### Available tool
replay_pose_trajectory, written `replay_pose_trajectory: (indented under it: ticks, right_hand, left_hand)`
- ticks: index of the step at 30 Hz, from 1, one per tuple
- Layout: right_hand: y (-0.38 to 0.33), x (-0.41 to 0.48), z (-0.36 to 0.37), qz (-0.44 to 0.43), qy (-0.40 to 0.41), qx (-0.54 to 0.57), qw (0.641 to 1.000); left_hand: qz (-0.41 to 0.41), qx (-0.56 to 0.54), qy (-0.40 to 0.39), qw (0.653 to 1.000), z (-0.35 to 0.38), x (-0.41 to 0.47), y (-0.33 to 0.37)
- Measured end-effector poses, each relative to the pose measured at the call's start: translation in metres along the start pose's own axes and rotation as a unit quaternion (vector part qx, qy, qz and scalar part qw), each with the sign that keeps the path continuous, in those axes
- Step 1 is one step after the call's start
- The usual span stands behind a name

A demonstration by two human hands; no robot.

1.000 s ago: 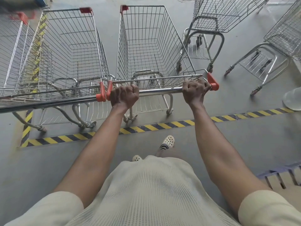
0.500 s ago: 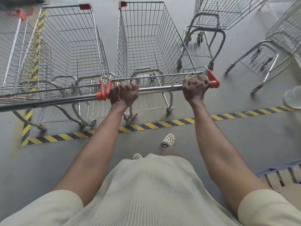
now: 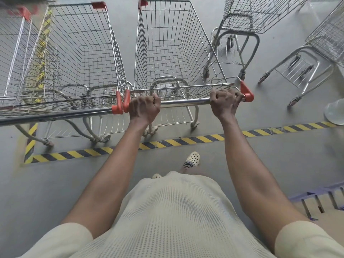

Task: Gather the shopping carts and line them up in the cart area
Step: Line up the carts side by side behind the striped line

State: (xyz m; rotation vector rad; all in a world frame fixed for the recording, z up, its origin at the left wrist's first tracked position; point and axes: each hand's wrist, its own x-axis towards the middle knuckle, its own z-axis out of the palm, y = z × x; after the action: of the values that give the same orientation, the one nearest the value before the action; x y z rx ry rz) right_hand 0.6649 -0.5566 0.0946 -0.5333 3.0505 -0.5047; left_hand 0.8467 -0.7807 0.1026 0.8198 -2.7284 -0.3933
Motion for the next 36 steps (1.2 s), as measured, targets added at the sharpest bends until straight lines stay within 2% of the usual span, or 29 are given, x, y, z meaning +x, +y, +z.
replay_pose_trajectory:
  ticks: [3, 6, 10, 13, 16, 24, 36]
  right_hand:
    - [-0.013, -0.002, 0.001, -0.011, -0.015, -0.015, 1.000]
    - [-0.032, -0.012, 0.002, -0.026, 0.001, -0.024, 0.999]
    - [-0.053, -0.027, 0.009, -0.056, 0.025, -0.011, 0.998]
    - [-0.060, -0.033, 0.016, -0.065, 0.025, 0.008, 0.998]
    - [-0.059, -0.034, 0.019, -0.066, 0.029, 0.017, 0.997]
    - [-0.056, -0.036, 0.025, -0.059, 0.041, 0.030, 0.997]
    - [-0.054, -0.035, 0.025, -0.065, 0.051, 0.035, 0.996]
  left_hand:
    - [0.045, -0.017, 0.049, 0.998, 0.000, -0.009, 0.010]
    - [0.092, 0.034, 0.112, 0.989, 0.000, -0.025, 0.014]
    - [-0.028, 0.047, 0.176, 0.983, -0.012, -0.026, -0.017]
    - [-0.078, 0.083, 0.173, 0.978, -0.021, -0.015, -0.044]
    - [-0.055, 0.096, 0.156, 0.981, -0.023, -0.006, -0.059]
    - [-0.015, 0.075, 0.177, 0.981, -0.019, -0.006, -0.062]
    - [-0.024, 0.076, 0.200, 0.976, -0.016, -0.008, -0.058]
